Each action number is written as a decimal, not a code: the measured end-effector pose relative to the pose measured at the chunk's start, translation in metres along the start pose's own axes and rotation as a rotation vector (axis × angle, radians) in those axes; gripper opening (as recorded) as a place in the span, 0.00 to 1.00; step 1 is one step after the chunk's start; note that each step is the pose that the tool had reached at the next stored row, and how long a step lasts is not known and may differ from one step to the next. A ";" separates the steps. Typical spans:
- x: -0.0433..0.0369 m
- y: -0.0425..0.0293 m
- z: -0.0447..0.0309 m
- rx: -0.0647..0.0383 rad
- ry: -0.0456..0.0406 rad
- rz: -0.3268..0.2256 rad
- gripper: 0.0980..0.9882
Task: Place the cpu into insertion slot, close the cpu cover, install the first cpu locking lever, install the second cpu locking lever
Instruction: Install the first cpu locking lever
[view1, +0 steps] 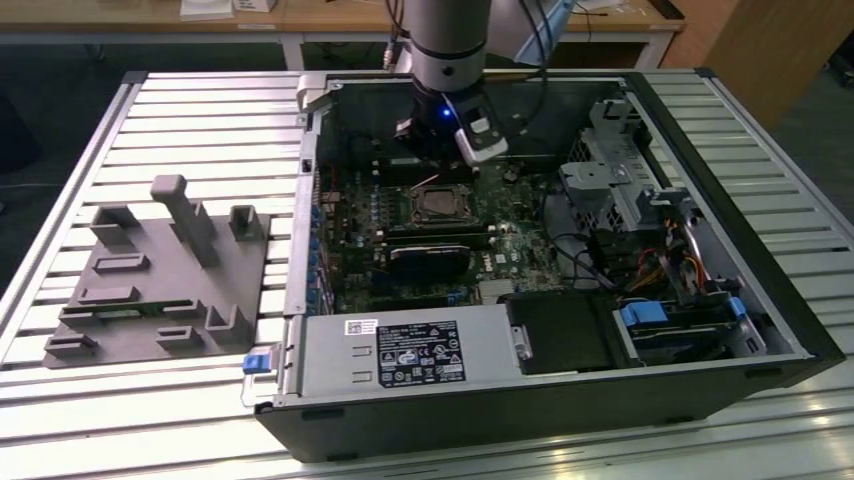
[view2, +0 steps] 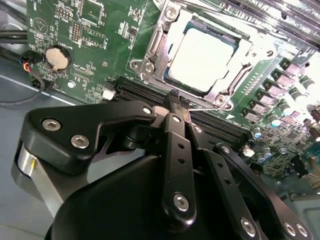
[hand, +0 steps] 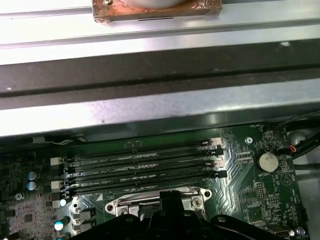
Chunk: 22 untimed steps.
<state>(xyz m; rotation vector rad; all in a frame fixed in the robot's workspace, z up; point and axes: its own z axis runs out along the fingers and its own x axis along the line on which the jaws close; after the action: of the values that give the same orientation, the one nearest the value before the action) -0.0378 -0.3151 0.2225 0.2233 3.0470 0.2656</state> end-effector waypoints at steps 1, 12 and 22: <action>0.0005 0.0008 0.0003 0.000 -0.0006 0.000 0.01; 0.0094 0.0055 0.0062 -0.008 -0.0476 -0.008 0.01; 0.0160 0.0094 0.0101 -0.003 -0.0599 0.028 0.01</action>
<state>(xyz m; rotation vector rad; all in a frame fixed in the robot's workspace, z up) -0.0514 -0.3018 0.2133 0.2686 2.9860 0.2607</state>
